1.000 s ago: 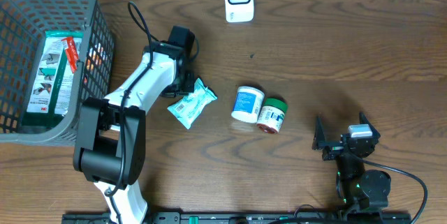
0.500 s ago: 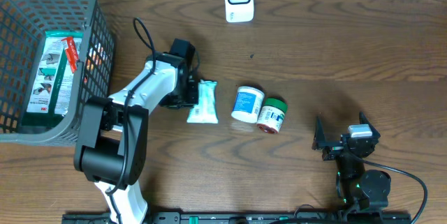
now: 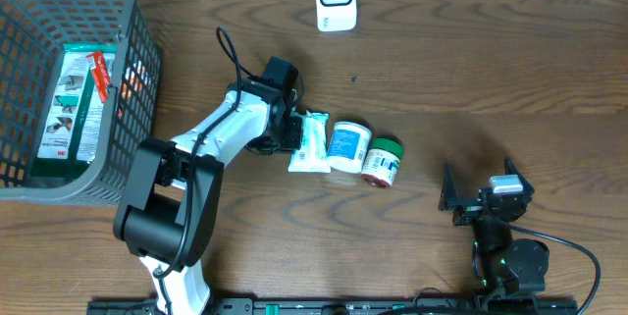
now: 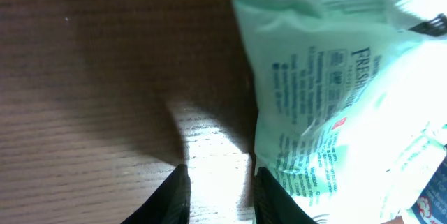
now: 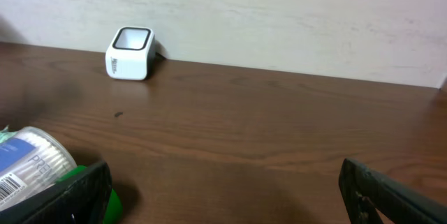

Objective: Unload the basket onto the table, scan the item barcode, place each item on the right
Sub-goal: 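Regrasp the wipes packet and stand it upright beside the swab tub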

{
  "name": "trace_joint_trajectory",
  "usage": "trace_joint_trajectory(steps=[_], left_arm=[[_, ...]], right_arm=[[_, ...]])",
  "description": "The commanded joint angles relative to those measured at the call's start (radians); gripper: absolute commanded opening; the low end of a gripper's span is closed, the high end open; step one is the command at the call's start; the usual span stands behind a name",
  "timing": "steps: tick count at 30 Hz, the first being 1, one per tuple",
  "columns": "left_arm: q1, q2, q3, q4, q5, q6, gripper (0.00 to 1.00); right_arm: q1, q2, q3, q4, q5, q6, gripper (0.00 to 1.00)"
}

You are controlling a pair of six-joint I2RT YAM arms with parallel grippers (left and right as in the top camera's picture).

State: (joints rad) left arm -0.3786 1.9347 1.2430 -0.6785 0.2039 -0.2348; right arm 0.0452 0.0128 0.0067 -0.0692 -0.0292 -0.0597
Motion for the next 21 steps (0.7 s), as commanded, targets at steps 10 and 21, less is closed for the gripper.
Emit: trace_joint_trajectory(steps=[10,21], left_arm=[[0.024,-0.085,0.088,0.014,-0.092,0.032,0.27],[-0.027,-0.019,0.037,0.126,-0.085,0.032,0.27]], right_arm=[[0.009,-0.002,-0.001,-0.003,0.002,-0.008,0.99],[0.009,-0.002,-0.001,-0.003,0.002,-0.008,0.99]])
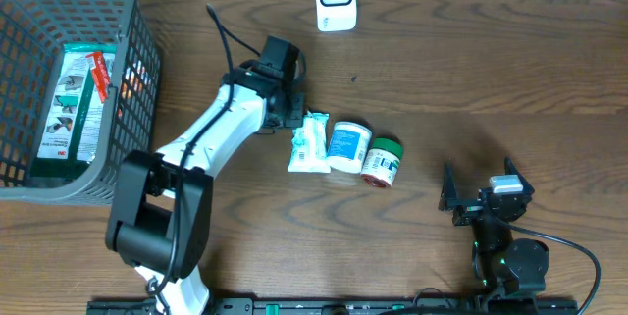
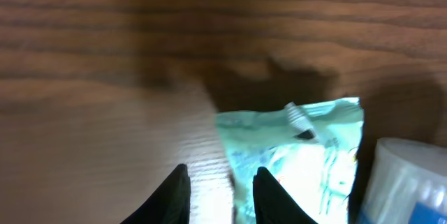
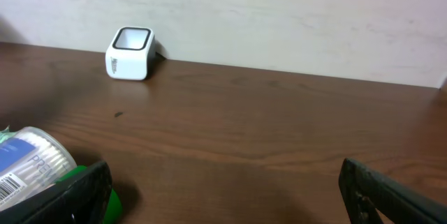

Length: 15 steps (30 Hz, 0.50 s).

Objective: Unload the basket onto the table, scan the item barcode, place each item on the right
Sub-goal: 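Regrasp the wipes packet and stand it upright beside the swab tub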

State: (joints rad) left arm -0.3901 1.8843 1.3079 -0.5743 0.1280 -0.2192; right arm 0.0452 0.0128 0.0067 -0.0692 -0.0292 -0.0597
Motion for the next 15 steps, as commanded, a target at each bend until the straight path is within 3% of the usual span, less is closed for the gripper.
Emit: trace_joint_trajectory(steps=[1,15], left_arm=[[-0.021,0.038,-0.035,0.04,-0.009,0.016,0.27],[-0.034,0.133,-0.048,0.116,-0.01,0.017,0.27]], right_arm=[[0.009,-0.002,-0.001,-0.003,0.002,-0.008,0.99],[0.009,-0.002,-0.001,-0.003,0.002,-0.008,0.99]])
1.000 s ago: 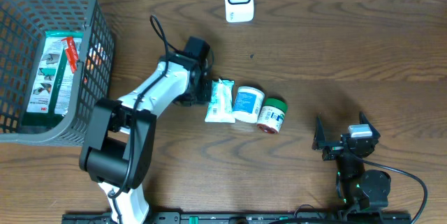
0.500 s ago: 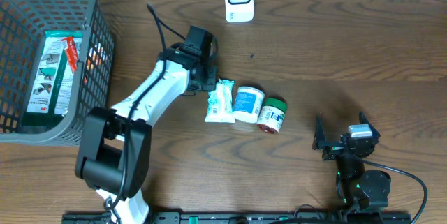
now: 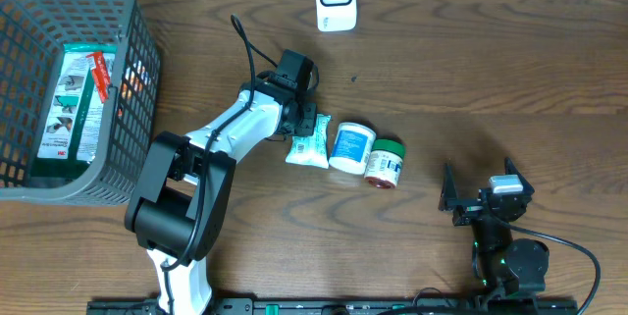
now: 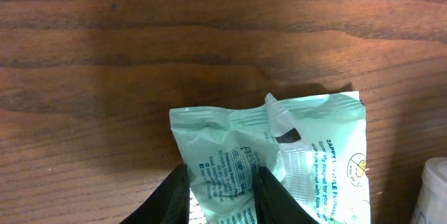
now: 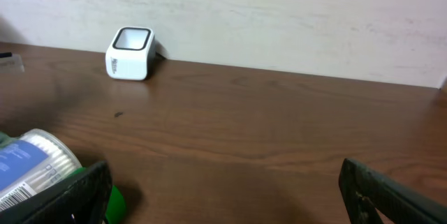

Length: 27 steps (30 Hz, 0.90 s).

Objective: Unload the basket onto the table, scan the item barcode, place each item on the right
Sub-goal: 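Regrasp the wipes packet and stand it upright beside the swab tub, then release the packet and move the left gripper back into the basket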

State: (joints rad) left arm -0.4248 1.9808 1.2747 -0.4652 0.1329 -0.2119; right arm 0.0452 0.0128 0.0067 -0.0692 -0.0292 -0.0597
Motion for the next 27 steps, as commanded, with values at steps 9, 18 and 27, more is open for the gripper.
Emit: trace_joint_trajectory(steps=[9,18,27], left_arm=[[0.002,-0.121,-0.007,-0.013,-0.063,0.009,0.31],[-0.003,-0.151,-0.017,-0.18,0.006,-0.029,0.22],[-0.03,-0.079,-0.088,-0.174,0.035,-0.032,0.21]], right_arm=[[0.009,-0.002,-0.001,-0.003,0.002,-0.008,0.99],[0.009,-0.002,-0.001,-0.003,0.002,-0.008,0.99],[0.009,-0.002,-0.001,-0.003,0.002,-0.008,0.99]])
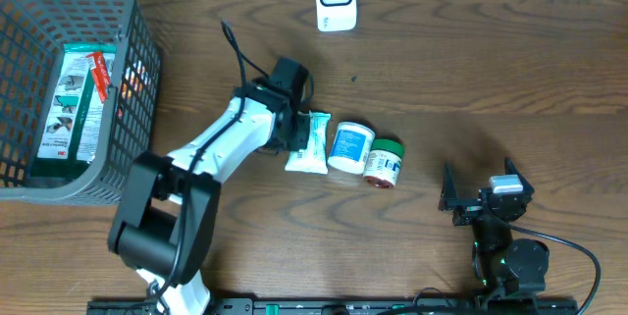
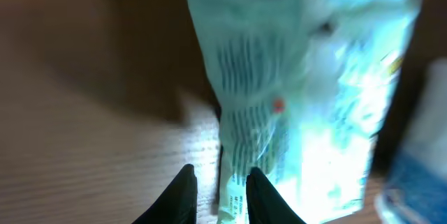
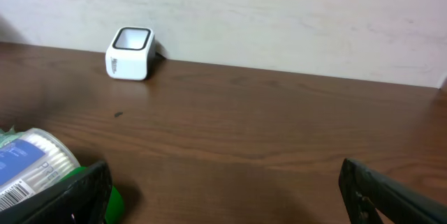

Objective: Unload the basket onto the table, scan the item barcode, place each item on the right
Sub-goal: 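Release the packet and move the left gripper back into the basket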

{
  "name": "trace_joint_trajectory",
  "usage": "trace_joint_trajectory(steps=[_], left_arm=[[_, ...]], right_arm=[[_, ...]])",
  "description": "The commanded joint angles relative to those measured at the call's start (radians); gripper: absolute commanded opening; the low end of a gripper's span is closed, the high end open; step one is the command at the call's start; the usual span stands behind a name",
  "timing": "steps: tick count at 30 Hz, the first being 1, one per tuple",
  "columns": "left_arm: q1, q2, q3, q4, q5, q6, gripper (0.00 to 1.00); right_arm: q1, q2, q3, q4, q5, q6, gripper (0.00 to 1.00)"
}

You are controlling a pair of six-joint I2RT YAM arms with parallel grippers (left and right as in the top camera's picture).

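A mint-green printed pouch (image 1: 309,143) (image 2: 300,77) lies flat on the wooden table, left-most in a row of three items. My left gripper (image 1: 291,129) (image 2: 218,196) is down at the pouch's left edge. Its fingers stand narrowly apart with that edge between them, against the right finger, and a dark gap on the left finger's side. The left wrist view is blurred. The white barcode scanner (image 3: 130,53) stands at the table's far edge. My right gripper (image 1: 478,170) (image 3: 223,196) rests wide open at the near right, holding nothing.
Right of the pouch lie a white tub with a blue label (image 1: 349,147) (image 3: 31,161) and a green-lidded jar (image 1: 384,162) (image 3: 112,203). A grey wire basket (image 1: 137,50) at the far left holds a flat printed box (image 1: 74,99).
My left gripper has moved from over the pouch's far end to its left edge, lower and closer, with that edge now between the fingers. The right arm has not moved.
My left gripper was at the pouch's left side, fingers narrowly apart over bare table. Then it was beyond the pouch's far end, then over that end. Now it is back at the left edge. The pouch and tub have shifted slightly; the right arm stayed still.
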State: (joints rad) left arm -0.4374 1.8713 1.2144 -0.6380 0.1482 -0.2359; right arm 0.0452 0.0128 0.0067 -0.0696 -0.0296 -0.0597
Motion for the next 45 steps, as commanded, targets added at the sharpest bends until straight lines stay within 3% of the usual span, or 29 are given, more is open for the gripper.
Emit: trace_joint_trajectory(steps=[1,12,13,15,19,22,23,25,33,41,45], left_arm=[[-0.019,0.035,-0.033,0.0,0.019,-0.008,0.21],[-0.011,-0.068,0.03,0.004,-0.011,-0.008,0.22],[-0.011,-0.092,0.04,0.001,-0.011,-0.007,0.24],[-0.003,-0.14,0.071,-0.031,-0.035,-0.006,0.37],[0.056,-0.234,0.219,-0.201,-0.114,0.023,0.49],[0.148,-0.28,0.378,-0.331,-0.169,0.056,0.61],[0.224,-0.298,0.471,-0.373,-0.204,0.072,0.69],[0.322,-0.312,0.547,-0.382,-0.216,0.072,0.75],[0.691,-0.302,0.603,-0.333,-0.205,0.071,0.92],[0.94,-0.159,0.603,-0.324,0.132,0.154,0.96],[0.998,-0.056,0.603,-0.322,0.212,0.214,0.98]], right_arm=[[0.009,-0.002,-0.001,-0.003,0.002,-0.008,0.99],[0.009,-0.002,-0.001,-0.003,0.002,-0.008,0.99],[0.009,-0.002,-0.001,-0.003,0.002,-0.008,0.99],[0.009,-0.002,-0.001,-0.003,0.002,-0.008,0.99],[0.009,-0.002,-0.001,-0.003,0.002,-0.008,0.99],[0.009,-0.002,-0.001,-0.003,0.002,-0.008,0.99],[0.009,-0.002,-0.001,-0.003,0.002,-0.008,0.99],[0.009,-0.002,-0.001,-0.003,0.002,-0.008,0.99],[0.009,-0.002,-0.001,-0.003,0.002,-0.008,0.99],[0.009,-0.002,-0.001,-0.003,0.002,-0.008,0.99],[0.009,-0.002,-0.001,-0.003,0.002,-0.008,0.99]])
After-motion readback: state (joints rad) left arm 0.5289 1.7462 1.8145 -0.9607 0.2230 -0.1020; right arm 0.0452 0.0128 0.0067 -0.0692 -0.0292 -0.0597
